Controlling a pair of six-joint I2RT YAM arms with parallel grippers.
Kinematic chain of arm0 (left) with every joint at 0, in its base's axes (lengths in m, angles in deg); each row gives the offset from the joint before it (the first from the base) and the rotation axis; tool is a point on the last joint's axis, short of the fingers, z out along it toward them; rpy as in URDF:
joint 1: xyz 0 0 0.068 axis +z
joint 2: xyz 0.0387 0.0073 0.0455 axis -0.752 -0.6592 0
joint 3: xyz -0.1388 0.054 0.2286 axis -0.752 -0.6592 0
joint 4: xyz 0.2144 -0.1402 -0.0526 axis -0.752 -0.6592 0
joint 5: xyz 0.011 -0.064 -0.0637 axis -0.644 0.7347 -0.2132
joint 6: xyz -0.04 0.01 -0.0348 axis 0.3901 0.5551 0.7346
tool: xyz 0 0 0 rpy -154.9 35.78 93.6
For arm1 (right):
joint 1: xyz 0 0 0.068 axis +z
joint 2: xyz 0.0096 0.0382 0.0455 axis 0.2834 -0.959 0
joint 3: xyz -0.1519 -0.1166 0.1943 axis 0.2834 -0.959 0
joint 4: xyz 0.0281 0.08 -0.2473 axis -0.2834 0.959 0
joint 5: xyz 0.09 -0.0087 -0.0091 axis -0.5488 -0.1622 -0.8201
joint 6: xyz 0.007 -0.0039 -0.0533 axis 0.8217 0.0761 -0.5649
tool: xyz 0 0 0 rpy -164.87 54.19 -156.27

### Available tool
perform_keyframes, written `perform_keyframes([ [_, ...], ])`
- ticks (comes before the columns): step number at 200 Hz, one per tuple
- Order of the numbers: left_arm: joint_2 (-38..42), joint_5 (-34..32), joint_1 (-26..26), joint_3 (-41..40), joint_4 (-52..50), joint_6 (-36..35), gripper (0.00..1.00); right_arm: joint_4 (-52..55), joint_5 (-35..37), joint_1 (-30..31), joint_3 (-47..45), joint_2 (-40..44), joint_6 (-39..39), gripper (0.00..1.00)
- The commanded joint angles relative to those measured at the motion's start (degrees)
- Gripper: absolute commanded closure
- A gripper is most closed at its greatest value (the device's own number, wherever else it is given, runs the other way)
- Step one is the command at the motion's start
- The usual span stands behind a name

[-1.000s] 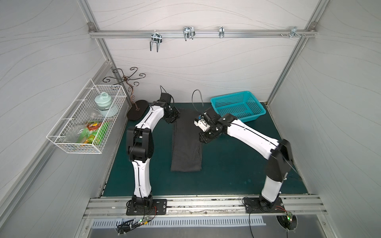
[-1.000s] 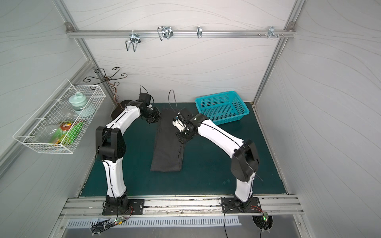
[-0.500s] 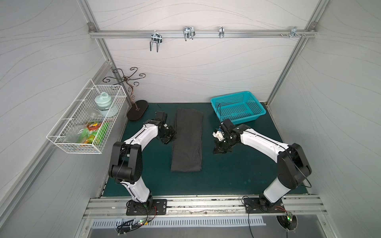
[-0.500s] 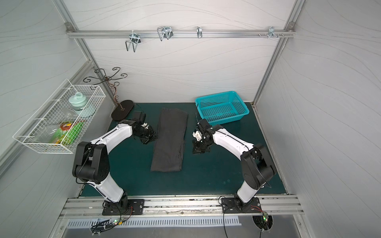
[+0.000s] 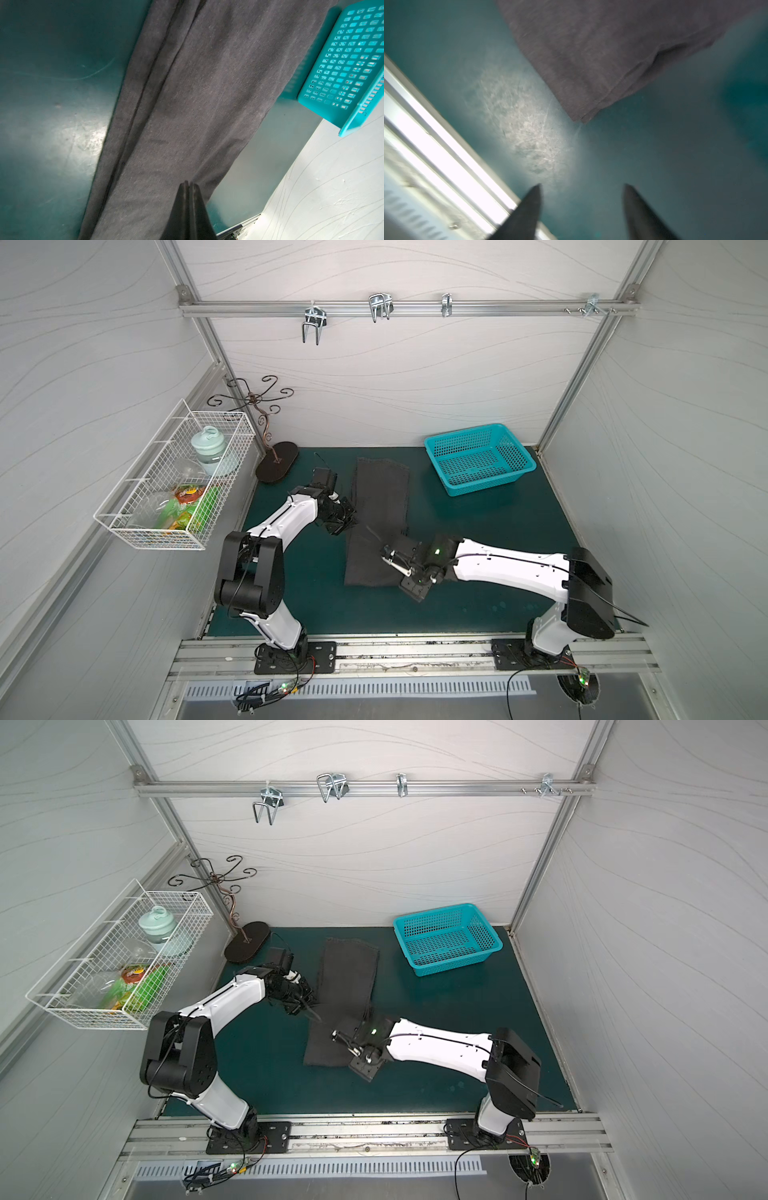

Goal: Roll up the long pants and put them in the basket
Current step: Roll the long pant at the center of the board.

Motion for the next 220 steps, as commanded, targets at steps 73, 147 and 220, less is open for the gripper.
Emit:
perform_keyframes([
  [73, -0.67, -0.17, 1.94, 0.35, 2.99, -3.02, 1.0, -7.85, 26.77, 14.33, -3.79, -13.39, -3.87, 0.01],
  [147, -1.37, 2.73, 6.18, -1.6, 3.96, -4.5, 1.0, -21.23, 25.09, 14.01, -5.74, -20.34, -17.44, 0.01],
  [220, -2.11, 4.3, 7.13, -1.33, 3.12, -5.67, 1.0, -23.7, 18.85, 6.9, -4.39, -23.88, -21.36, 0.08],
])
